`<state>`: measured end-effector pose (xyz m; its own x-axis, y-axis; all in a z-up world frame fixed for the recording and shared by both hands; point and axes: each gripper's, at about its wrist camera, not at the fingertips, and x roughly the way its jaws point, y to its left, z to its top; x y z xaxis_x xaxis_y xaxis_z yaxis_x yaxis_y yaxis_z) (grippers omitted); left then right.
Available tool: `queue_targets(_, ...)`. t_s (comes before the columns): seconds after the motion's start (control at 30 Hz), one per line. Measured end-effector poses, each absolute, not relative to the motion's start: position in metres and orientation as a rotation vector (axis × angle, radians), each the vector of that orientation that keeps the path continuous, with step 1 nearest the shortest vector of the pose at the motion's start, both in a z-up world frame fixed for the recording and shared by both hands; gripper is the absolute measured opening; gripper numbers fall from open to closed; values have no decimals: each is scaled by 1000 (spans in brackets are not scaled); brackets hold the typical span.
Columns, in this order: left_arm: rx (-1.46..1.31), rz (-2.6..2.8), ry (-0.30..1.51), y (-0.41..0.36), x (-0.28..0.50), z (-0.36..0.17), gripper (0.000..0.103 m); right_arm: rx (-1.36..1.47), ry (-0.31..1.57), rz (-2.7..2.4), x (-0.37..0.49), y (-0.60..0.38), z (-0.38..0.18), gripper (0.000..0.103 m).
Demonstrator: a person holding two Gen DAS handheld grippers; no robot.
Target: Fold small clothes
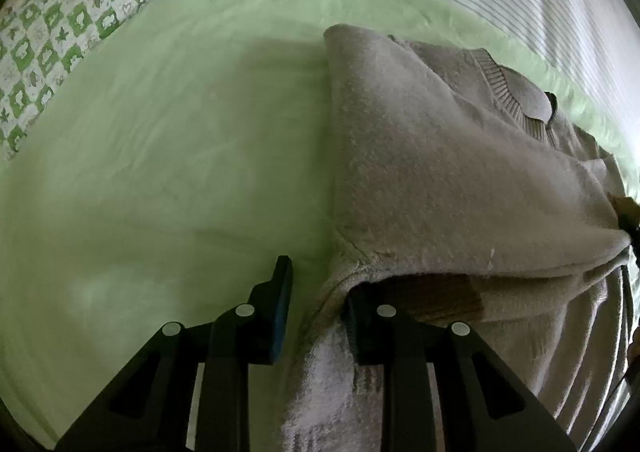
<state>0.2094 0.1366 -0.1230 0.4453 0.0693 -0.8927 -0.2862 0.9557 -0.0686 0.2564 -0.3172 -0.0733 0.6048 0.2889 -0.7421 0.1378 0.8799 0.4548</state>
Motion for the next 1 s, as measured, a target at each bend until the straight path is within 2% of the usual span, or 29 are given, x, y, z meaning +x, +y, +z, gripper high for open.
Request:
queue_targets(0.07, -235, 223, 1091, 140, 210, -122, 27, 516, 955, 37, 254, -326, -70, 24)
queue_targets(0.17, -249, 231, 1092, 143, 208, -124, 29, 541, 931, -7, 240, -342, -59, 26)
queue_targets(0.2, -256, 233, 1092, 145, 207, -124, 30, 521, 933, -28, 237, -344, -55, 31)
queue_targets(0.37, -310, 244, 1107, 153, 203, -130, 32, 488, 912, 65, 228, -325, -44, 38)
queue_targets(0.57, -383, 235, 1130, 166, 205, -136, 38, 446, 997, 58, 236, -322, -68, 38)
queue_targets(0.8, -392, 215, 1165, 172, 193, -126, 47, 456, 943, 58, 209, -335, -37, 40)
queue_targets(1.0, -412, 161, 1200, 171, 143, -126, 55, 460, 957, 77, 174, -344, -22, 41)
